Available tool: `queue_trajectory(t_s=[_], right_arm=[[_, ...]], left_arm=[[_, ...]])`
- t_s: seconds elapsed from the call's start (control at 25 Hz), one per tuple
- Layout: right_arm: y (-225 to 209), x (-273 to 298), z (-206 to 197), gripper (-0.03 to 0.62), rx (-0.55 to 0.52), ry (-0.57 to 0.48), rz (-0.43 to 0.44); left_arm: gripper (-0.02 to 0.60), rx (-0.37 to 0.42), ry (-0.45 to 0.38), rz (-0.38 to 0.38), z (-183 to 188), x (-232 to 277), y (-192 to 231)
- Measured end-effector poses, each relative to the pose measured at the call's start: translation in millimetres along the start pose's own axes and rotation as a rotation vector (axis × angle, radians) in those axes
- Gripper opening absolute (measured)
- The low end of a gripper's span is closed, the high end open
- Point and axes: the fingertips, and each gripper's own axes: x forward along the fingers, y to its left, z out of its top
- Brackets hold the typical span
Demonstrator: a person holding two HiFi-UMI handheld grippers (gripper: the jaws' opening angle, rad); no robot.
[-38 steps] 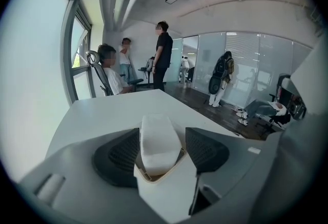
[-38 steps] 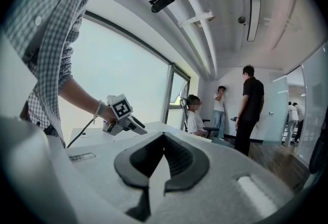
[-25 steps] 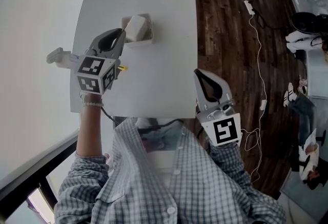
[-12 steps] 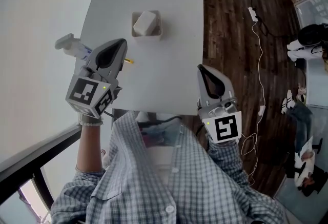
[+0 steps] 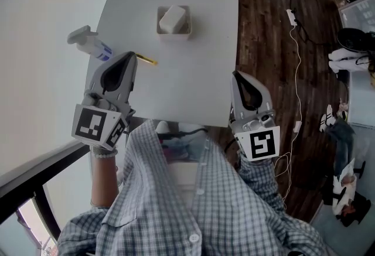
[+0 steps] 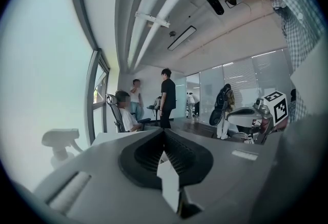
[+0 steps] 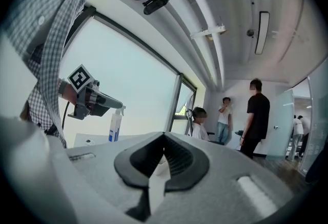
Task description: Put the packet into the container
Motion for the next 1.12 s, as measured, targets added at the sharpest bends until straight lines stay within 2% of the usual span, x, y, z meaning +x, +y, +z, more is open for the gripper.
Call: queue_trajectory(t_s=[0.24,0.44,1.12], right_arm=[[3.4,-0.9,0.3,0.0,-0.001,-0.004,0.009],[8.6,0.0,-0.1,0.0,-0.004,0.0,0.02],[15.7,2.5,3.6,0.0,-0.015,0.005,0.046]], left_arm=[[0.0,0.004,0.011,0.004,-5.8,-7.2,-5.6],[0.0,-0.024,0.02,-0.026,-10.8,-10.9,-16.3],[0.0,-0.03,0.034,-0.103,-15.0,-8.6,-32.5]])
